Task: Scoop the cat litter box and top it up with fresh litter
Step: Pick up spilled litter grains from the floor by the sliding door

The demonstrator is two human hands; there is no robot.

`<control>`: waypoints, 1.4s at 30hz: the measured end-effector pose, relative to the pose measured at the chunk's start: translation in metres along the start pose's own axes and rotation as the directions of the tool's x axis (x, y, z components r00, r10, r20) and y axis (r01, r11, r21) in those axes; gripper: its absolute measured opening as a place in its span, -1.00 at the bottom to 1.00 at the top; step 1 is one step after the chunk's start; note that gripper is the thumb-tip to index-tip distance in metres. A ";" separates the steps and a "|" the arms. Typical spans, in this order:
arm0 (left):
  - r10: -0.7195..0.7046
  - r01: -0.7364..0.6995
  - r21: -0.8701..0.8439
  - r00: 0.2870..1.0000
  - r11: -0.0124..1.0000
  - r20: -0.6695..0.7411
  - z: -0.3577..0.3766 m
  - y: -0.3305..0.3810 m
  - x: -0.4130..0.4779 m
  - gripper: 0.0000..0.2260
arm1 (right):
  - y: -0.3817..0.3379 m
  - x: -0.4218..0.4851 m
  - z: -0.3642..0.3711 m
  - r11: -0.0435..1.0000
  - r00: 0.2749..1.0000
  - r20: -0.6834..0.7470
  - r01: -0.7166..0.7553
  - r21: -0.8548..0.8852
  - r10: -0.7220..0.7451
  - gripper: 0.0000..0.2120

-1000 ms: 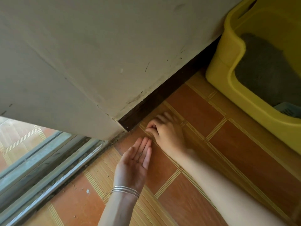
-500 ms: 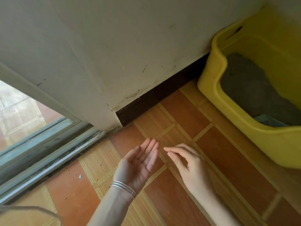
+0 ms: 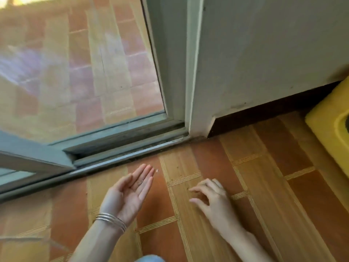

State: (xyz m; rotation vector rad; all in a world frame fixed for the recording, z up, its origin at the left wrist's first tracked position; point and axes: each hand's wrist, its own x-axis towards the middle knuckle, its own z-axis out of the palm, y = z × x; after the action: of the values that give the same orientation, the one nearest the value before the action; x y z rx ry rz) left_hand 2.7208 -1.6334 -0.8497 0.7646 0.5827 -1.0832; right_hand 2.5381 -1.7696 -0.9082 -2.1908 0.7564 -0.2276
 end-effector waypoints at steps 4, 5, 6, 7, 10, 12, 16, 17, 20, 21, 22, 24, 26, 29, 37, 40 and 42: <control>0.002 -0.005 -0.073 0.999 0.997 -0.044 -0.020 -0.002 -0.009 -0.24 | -0.003 0.010 0.007 1.000 0.998 -0.057 -0.017 -0.026 0.015 -0.81; -0.003 -0.001 -0.088 0.999 0.996 -0.049 -0.023 -0.006 -0.009 -0.25 | -0.002 0.012 0.008 0.999 0.998 -0.065 -0.016 -0.042 0.013 -0.82; -0.025 0.019 -0.102 0.998 0.995 -0.055 -0.026 -0.010 -0.010 -0.27 | -0.002 0.013 0.010 0.998 0.998 -0.069 -0.011 -0.070 0.006 -0.84; -0.051 0.044 -0.109 0.997 0.993 -0.063 -0.027 -0.014 -0.010 -0.34 | -0.002 0.015 0.011 0.995 0.997 -0.071 -0.001 -0.102 -0.007 -0.85; -0.098 0.085 -0.101 0.987 0.991 -0.129 -0.028 -0.026 -0.011 -0.69 | -0.002 0.016 0.015 0.981 0.997 -0.063 0.031 -0.190 -0.044 -0.89; -0.112 0.098 -0.094 0.981 0.991 -0.158 -0.029 -0.031 -0.010 -0.70 | -0.002 0.015 0.017 0.964 0.996 -0.051 0.060 -0.257 -0.075 -0.89; -0.133 0.121 -0.082 0.977 0.989 -0.167 -0.030 -0.032 -0.007 -0.68 | -0.007 0.017 0.018 0.933 0.994 -0.015 0.094 -0.346 -0.106 -0.88; -0.137 0.126 -0.073 0.976 0.989 -0.171 -0.031 -0.032 -0.006 -0.68 | -0.009 0.019 0.018 0.932 0.994 -0.009 0.099 -0.348 -0.109 -0.87; -0.152 0.145 -0.056 0.977 0.988 -0.147 -0.033 -0.033 -0.006 -0.70 | -0.010 0.020 0.018 0.949 0.996 -0.009 0.084 -0.305 -0.091 -0.85; -0.160 0.155 -0.048 0.977 0.987 -0.137 -0.034 -0.034 -0.007 -0.70 | -0.010 0.020 0.017 0.953 0.997 -0.013 0.074 -0.293 -0.082 -0.86; -0.172 0.167 -0.042 0.977 0.985 -0.129 -0.034 -0.034 -0.007 -0.70 | -0.011 0.021 0.016 0.955 0.997 -0.015 0.069 -0.289 -0.077 -0.86; -0.189 0.187 -0.036 0.975 0.982 -0.115 -0.034 -0.035 -0.006 -0.70 | -0.012 0.022 0.017 0.953 0.996 -0.016 0.076 -0.294 -0.085 -0.88; -0.195 0.193 -0.024 0.974 0.981 -0.111 -0.036 -0.037 -0.005 -0.70 | -0.014 0.021 0.017 0.945 0.995 -0.010 0.093 -0.314 -0.101 -0.89; -0.202 0.200 -0.029 0.972 0.979 -0.123 -0.034 -0.042 -0.002 -0.70 | -0.013 0.018 0.020 0.935 0.992 -0.001 0.121 -0.333 -0.128 -0.94; -0.218 0.213 -0.082 0.974 0.974 -0.061 -0.017 -0.050 0.006 -0.70 | -0.049 0.026 0.013 0.984 0.985 -0.031 0.169 0.049 -0.167 -0.85; -0.211 0.205 -0.105 0.976 0.973 -0.045 -0.019 -0.049 0.006 -0.69 | -0.031 0.038 0.006 0.997 0.988 -0.130 0.079 -0.026 -0.082 -0.94; -0.199 0.193 -0.119 0.979 0.974 -0.045 -0.022 -0.047 0.005 -0.69 | -0.021 0.046 0.008 0.996 0.993 -0.115 0.029 -0.079 -0.038 -0.92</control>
State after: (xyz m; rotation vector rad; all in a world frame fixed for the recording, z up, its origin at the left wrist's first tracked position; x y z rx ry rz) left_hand 2.6782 -1.6318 -0.8793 0.6493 0.7750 -1.2009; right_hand 2.5873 -1.7811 -0.9017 -2.2801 0.8041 -0.3509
